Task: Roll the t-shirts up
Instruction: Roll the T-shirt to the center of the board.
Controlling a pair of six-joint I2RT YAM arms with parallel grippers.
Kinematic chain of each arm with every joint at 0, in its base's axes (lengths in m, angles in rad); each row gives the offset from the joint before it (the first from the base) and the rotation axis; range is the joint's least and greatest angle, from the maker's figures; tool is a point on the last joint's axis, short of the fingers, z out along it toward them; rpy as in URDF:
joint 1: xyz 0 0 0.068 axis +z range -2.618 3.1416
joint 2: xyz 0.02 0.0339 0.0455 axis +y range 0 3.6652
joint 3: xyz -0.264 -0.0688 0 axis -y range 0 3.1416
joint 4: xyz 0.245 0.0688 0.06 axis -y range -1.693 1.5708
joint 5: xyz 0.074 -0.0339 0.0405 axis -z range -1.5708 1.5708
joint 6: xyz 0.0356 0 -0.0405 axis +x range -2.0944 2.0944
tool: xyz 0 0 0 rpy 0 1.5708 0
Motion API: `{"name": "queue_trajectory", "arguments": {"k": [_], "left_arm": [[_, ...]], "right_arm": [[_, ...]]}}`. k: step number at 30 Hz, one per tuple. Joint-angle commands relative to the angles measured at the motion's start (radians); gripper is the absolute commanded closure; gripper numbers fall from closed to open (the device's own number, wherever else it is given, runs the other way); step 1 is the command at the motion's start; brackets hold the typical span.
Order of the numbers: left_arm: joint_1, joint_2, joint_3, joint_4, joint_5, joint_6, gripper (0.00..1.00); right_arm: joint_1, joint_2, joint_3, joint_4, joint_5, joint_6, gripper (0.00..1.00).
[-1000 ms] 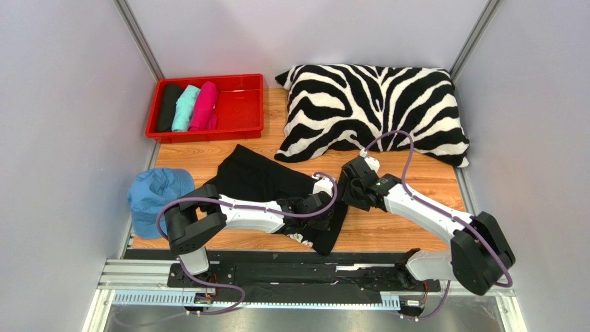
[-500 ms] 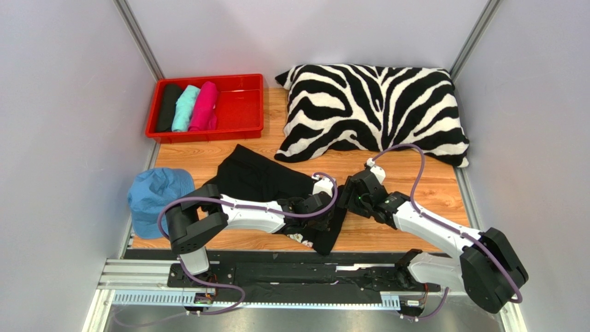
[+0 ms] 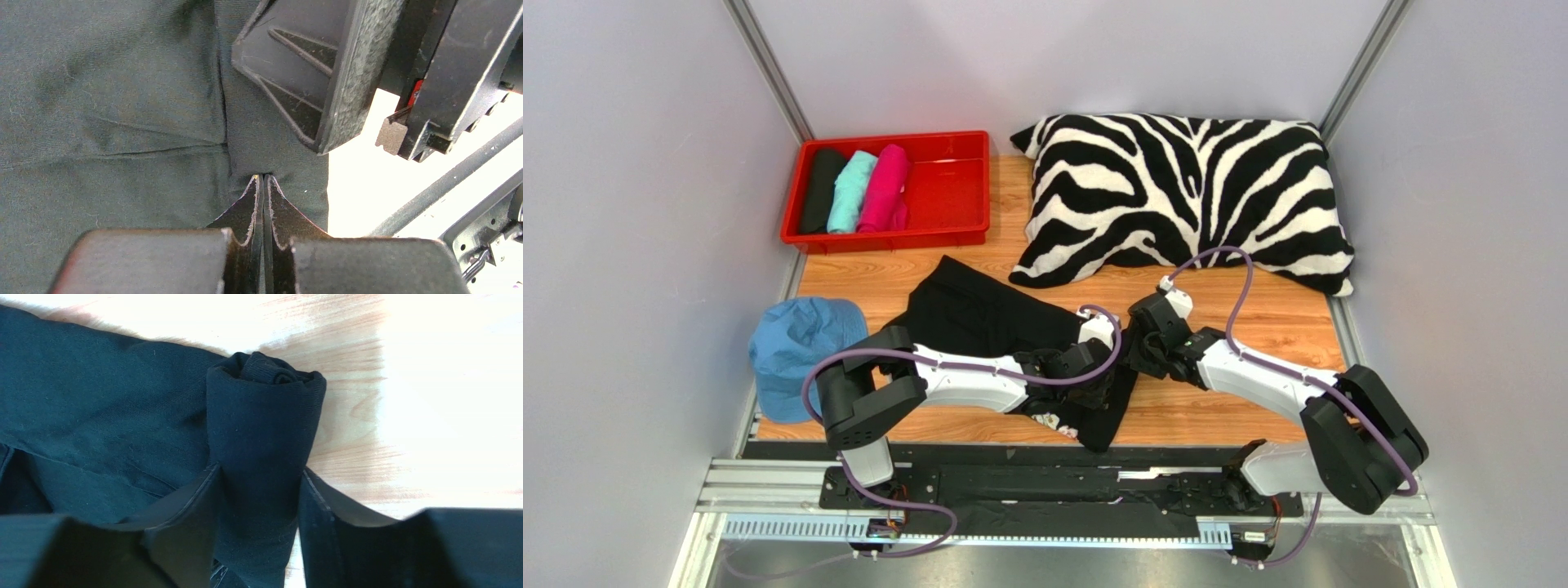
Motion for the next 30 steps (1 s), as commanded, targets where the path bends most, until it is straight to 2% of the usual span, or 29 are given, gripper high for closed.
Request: {"name": "queue_trajectory", "arguments": {"k": [1,7,11,12,13,16,19,26,30], "left_arm": [[0.000,-0.046,0.005,0.034,0.016,0.042,0.99],[0.001,-0.075,0.010,0.034,0.017,0.064,0.96],[0.001,-0.099,0.011,0.030,0.020,0.076,0.89],[0.000,-0.109,0.013,0.030,0.023,0.079,0.85],[0.000,-0.119,0.013,0.028,0.026,0.085,0.76],[-0.003,-0.133,0.020,0.025,0.034,0.091,0.58],[-0.019,-0.124,0.037,0.010,0.020,0.102,0.48],[-0.068,-0.077,0.050,0.010,-0.101,0.096,0.42],[-0.131,-0.102,-0.013,0.082,-0.208,0.096,0.39]], "right_arm": [[-0.001,0.013,0.064,-0.075,0.048,0.019,0.58],[0.002,0.040,0.124,-0.153,0.054,0.021,0.67],[0.007,0.080,0.176,-0.222,0.070,0.024,0.68],[0.007,0.086,0.187,-0.253,0.072,0.028,0.68],[0.007,0.092,0.206,-0.267,0.074,0.030,0.68],[0.008,0.118,0.228,-0.300,0.078,0.036,0.68],[0.010,0.138,0.246,-0.320,0.075,0.041,0.68],[0.010,0.169,0.273,-0.359,0.042,0.057,0.68],[0.010,0.175,0.276,-0.368,0.028,0.060,0.68]]}}
